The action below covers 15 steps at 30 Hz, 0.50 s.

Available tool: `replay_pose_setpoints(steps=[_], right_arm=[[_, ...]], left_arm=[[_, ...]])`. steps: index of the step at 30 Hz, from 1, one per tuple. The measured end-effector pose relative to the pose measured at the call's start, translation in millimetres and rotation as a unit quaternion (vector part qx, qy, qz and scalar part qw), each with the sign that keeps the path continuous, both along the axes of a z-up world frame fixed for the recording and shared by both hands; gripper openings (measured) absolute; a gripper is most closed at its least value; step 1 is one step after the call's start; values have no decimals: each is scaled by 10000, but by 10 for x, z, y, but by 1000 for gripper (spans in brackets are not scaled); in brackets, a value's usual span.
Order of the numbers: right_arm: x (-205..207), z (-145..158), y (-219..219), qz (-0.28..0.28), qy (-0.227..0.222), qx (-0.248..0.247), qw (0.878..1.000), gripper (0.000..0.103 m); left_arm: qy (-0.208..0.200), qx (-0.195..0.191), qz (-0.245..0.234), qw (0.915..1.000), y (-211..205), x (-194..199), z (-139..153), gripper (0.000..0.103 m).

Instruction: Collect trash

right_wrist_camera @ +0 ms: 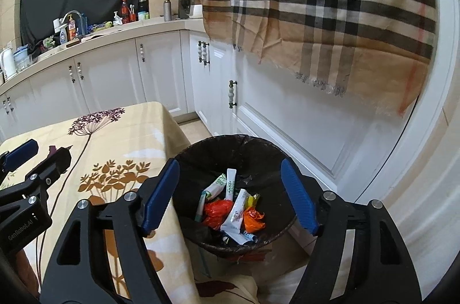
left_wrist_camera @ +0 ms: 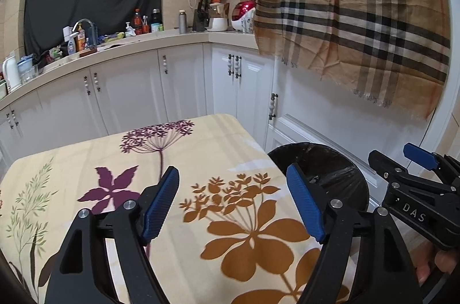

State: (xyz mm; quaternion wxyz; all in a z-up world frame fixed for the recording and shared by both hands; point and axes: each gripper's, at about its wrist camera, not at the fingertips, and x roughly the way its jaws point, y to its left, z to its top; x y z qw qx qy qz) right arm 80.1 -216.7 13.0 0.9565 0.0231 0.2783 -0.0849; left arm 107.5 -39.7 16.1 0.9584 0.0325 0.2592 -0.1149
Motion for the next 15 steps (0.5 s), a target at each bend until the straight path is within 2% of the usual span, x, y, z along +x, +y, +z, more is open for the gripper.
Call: replay_pose_setpoints(steps=[15], right_arm=[[-184,102,158,93,-138,-84,9998,74]], left_arm=[[-124,-76,224,9996,294,-196,88,78]])
